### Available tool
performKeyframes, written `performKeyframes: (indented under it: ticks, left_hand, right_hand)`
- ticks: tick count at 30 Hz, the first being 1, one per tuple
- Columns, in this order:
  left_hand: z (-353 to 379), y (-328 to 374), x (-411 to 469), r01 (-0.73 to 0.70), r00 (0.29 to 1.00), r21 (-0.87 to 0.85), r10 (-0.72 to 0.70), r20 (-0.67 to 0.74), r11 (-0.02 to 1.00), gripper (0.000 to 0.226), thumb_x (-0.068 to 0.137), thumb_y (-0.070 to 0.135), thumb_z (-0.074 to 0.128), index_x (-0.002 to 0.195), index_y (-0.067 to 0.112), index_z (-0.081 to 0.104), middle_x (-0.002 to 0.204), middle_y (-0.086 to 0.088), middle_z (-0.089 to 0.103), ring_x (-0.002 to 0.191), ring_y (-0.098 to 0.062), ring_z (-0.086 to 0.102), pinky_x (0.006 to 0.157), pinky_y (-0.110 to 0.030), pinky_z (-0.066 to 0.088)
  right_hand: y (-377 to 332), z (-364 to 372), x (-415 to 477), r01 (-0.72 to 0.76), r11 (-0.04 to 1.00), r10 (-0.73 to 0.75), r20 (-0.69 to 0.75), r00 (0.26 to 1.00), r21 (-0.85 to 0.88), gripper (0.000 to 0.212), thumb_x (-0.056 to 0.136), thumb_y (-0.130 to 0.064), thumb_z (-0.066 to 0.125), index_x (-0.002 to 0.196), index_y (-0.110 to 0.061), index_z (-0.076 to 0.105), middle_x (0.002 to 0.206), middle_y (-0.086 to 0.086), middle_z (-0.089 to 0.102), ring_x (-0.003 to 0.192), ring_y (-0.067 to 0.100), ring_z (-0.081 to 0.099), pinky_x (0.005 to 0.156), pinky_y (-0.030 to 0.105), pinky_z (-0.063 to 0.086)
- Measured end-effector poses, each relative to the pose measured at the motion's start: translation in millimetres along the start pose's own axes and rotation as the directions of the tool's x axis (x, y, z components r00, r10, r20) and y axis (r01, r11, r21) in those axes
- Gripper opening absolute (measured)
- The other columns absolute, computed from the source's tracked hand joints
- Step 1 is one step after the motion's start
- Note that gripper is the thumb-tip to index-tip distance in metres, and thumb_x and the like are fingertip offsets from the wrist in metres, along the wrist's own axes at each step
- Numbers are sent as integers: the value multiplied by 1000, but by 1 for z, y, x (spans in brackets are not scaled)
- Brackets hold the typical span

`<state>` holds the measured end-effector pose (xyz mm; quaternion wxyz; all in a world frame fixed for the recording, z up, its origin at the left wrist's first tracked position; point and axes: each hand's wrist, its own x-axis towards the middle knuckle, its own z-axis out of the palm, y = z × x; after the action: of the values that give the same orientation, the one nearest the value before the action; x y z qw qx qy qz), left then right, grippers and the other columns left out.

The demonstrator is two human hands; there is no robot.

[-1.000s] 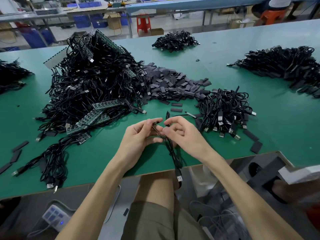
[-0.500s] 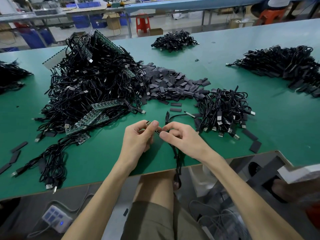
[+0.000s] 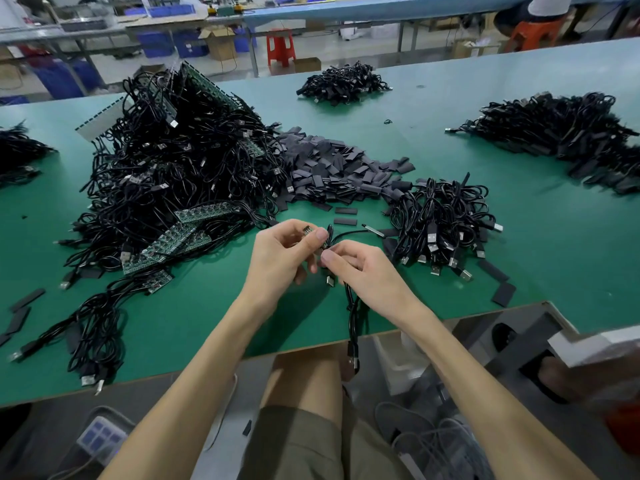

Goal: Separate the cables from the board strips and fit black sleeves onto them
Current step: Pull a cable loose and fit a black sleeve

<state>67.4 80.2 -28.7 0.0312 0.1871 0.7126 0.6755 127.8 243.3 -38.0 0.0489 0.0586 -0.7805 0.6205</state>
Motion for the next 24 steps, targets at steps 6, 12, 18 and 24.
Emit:
performKeyframes:
  ticks: [6,12,18,24]
  left_hand:
    - [0,2,10,47,992,35,-50,113,998,20,91,33,75,82,15,72,67,-8,68,53,-18,56,41,-23,39]
    - [-3,6,37,-16,995,222,-6,97,975,32,106,32,54,92,11,75,74,-3,68,58,-18,62,44,-26,41]
    - [20,10,80,-276,958,705,127,256,653,22,97,7,64,118,12,72,111,-5,64,98,-19,61,94,-31,49]
    - [44,1,101,-310,934,849,-32,357,428,24,94,27,72,116,18,72,115,-6,60,113,-26,55,93,-40,50]
  right_hand:
    - [0,-2,-1,10,999,-11,-51,999,-31,28,106,-31,56,89,-18,73,62,2,59,61,9,49,64,27,38]
    - [1,-6,-2,-22,1000,23,-91,996,10,33,105,-26,57,78,-12,69,53,-9,49,54,6,43,57,19,35]
    - [4,-1,-2,-56,998,55,-23,998,-39,35,102,-22,62,71,-6,64,46,-10,44,44,2,37,50,12,29]
    - [4,0,-3,-67,996,65,-32,997,-62,37,99,-25,62,65,-13,59,46,-7,41,44,7,31,48,15,28]
